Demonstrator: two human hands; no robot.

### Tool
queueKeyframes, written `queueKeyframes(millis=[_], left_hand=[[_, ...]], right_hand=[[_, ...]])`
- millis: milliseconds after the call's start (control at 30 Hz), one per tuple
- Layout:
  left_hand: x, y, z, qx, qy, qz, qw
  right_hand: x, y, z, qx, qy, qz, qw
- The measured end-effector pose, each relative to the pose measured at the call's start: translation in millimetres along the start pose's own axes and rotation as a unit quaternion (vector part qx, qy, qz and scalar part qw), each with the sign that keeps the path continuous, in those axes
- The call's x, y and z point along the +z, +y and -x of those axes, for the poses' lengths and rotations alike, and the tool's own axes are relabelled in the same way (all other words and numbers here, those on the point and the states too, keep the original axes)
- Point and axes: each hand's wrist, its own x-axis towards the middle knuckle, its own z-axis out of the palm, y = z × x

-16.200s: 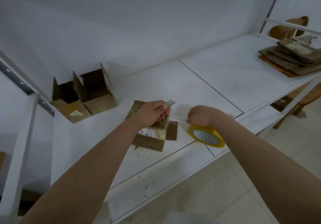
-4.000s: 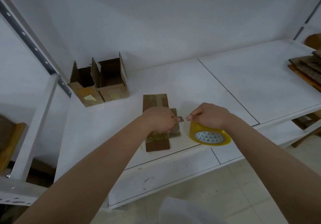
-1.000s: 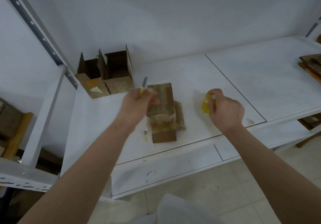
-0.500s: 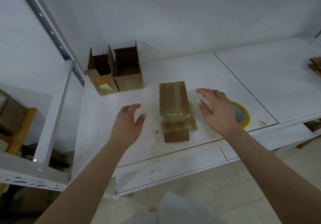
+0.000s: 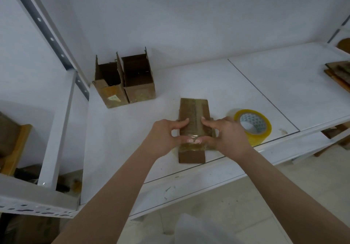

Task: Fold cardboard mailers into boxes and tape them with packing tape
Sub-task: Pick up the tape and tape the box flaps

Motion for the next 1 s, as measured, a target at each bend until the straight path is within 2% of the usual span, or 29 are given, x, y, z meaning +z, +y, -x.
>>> queueKeyframes(millis=[133,233,267,333,433,567,700,833,1000], left_hand=[[10.4,-4.1,2.9,0.012,0.027,-0.051,0.998],[23.6,-9.9,5.6,0.037,0.064,-0.214,0.974],[28.1,-11.1,8.0,0.046,0.081,-0.237,0.967],[33.5,-13.3,13.9,0.036,0.118,-0.199,0.972],[34.7,-18.6,22.7,-0.026,0.175,-0.099,0.979],[39.1,-18.5,28.8,-0.018,0.22,-0.194,0.956],[43.4,-10.7,32.3,-0.026,0.217,-0.166,0.962],[37.2,-20.4,40.1,0.029,0.201,-0.102,0.974],[21.9,-27.5,30.7,0.011,0.188,-0.02,0.982]], right_hand=[[11.3,-2.6,3.4,-0.035,0.045,0.114,0.992],[16.8,-8.7,4.1,-0.041,0.061,0.171,0.983],[18.0,-10.4,4.5,-0.036,0.06,0.183,0.981],[19.1,-12.6,4.9,-0.028,0.057,0.206,0.977],[21.0,-13.0,5.0,-0.01,0.045,0.202,0.978],[22.2,-12.4,4.7,0.02,0.02,0.196,0.98],[23.4,-10.7,4.9,0.028,0.008,0.212,0.977],[24.0,-10.5,4.3,0.033,0.004,0.22,0.975],[24.5,-8.8,3.7,0.029,0.007,0.218,0.976]])
